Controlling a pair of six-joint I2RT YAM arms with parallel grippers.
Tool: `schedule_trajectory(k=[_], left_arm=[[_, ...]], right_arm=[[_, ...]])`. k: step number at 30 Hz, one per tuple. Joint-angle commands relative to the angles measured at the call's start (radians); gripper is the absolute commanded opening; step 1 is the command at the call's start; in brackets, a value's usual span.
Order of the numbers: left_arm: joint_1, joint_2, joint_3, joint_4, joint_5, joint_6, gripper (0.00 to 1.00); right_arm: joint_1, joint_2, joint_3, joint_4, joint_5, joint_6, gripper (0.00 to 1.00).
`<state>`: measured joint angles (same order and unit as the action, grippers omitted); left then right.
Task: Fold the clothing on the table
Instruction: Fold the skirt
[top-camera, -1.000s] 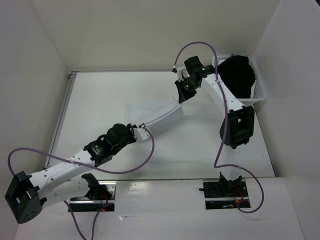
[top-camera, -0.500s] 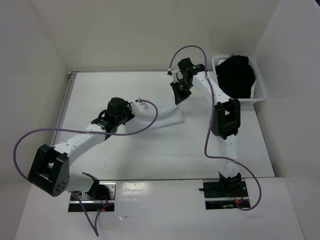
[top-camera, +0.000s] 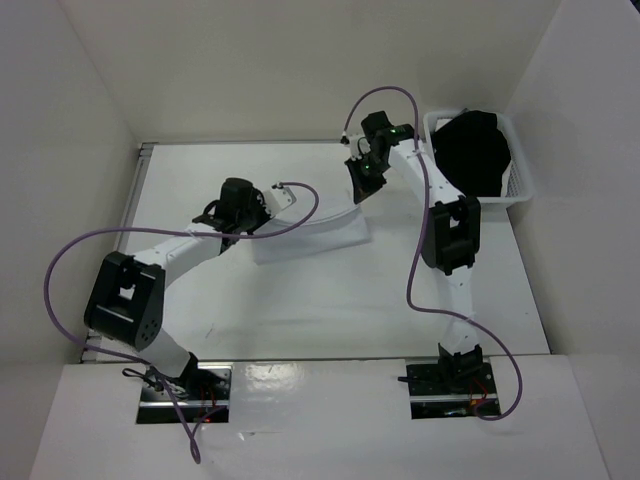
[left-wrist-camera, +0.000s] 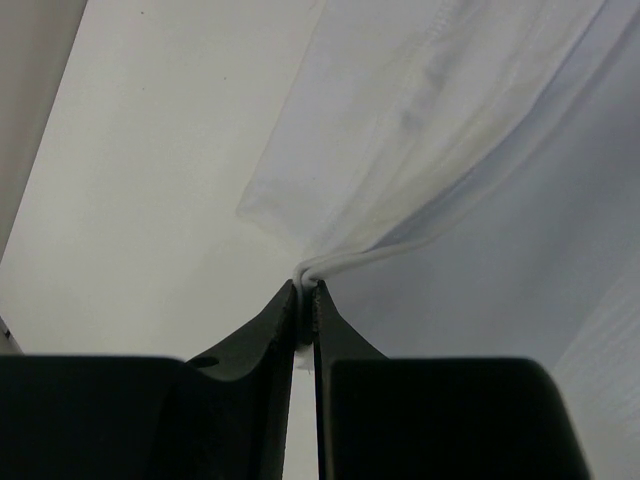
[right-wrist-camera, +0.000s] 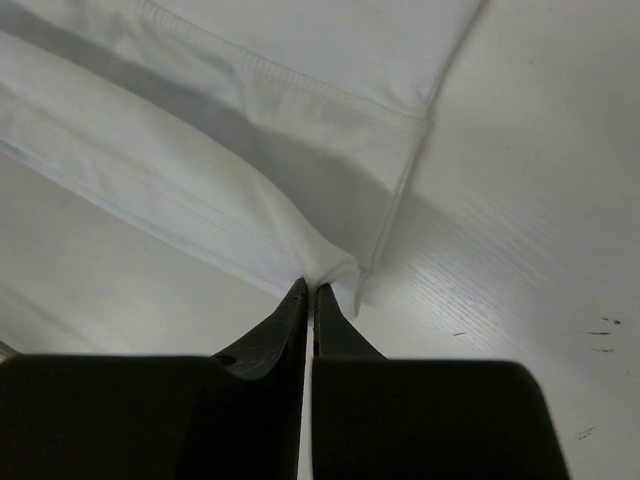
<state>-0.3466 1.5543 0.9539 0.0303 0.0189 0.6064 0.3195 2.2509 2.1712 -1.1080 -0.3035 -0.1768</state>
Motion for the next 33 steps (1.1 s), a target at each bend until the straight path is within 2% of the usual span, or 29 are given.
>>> schedule_trajectory(k=[1,6,14,17,18,19,20,21,22,24,25,28,30,33], left_arm=[[0.023,0.045,0.078,0.048,0.050,0.021,0.14],[0.043,0.090,0.132,0.039,0.059,0.012,0.15],[0.061,0.156,0.161,0.048,0.050,-0.017,0.19],[0.061,0.176,0.152,0.072,0.041,-0.026,0.31],[0.073,0.176,0.152,0.072,0.041,-0.027,0.35],[0.074,0.176,0.152,0.082,0.041,-0.039,0.40],[0.083,0.176,0.152,0.082,0.041,-0.051,0.42],[0.095,0.176,0.152,0.082,0.041,-0.051,0.48],[0.095,0.176,0.152,0.091,0.041,-0.062,0.54],[0.104,0.176,0.152,0.091,0.030,-0.071,0.57],[0.115,0.176,0.152,0.091,0.030,-0.071,0.62],[0.127,0.156,0.143,0.091,0.021,-0.092,0.69],[0.127,0.127,0.134,0.068,0.021,-0.102,0.70],[0.147,0.052,0.102,0.042,0.032,-0.131,0.74]], right_arm=[[-0.025,0.019,0.035,-0.001,-0.005,0.013,0.00],[-0.056,0.041,0.035,0.008,-0.014,0.013,0.00],[-0.065,0.163,0.183,-0.012,-0.014,0.043,0.00],[-0.074,0.241,0.324,-0.051,0.009,0.062,0.00],[-0.085,0.271,0.379,-0.071,0.009,0.062,0.03],[-0.085,0.306,0.532,-0.100,0.009,0.075,0.19],[-0.095,0.350,0.614,-0.137,0.009,0.089,0.24],[-0.105,0.363,0.615,-0.104,0.009,0.102,0.33],[-0.105,0.363,0.633,-0.104,0.018,0.112,0.38],[-0.114,0.372,0.665,-0.095,0.027,0.112,0.47],[-0.125,0.383,0.692,-0.095,0.027,0.112,0.55],[-0.158,0.383,0.717,-0.105,-0.023,0.122,0.59],[-0.158,0.371,0.717,-0.118,-0.035,0.100,0.62],[-0.158,0.325,0.652,-0.165,-0.081,0.068,0.70]])
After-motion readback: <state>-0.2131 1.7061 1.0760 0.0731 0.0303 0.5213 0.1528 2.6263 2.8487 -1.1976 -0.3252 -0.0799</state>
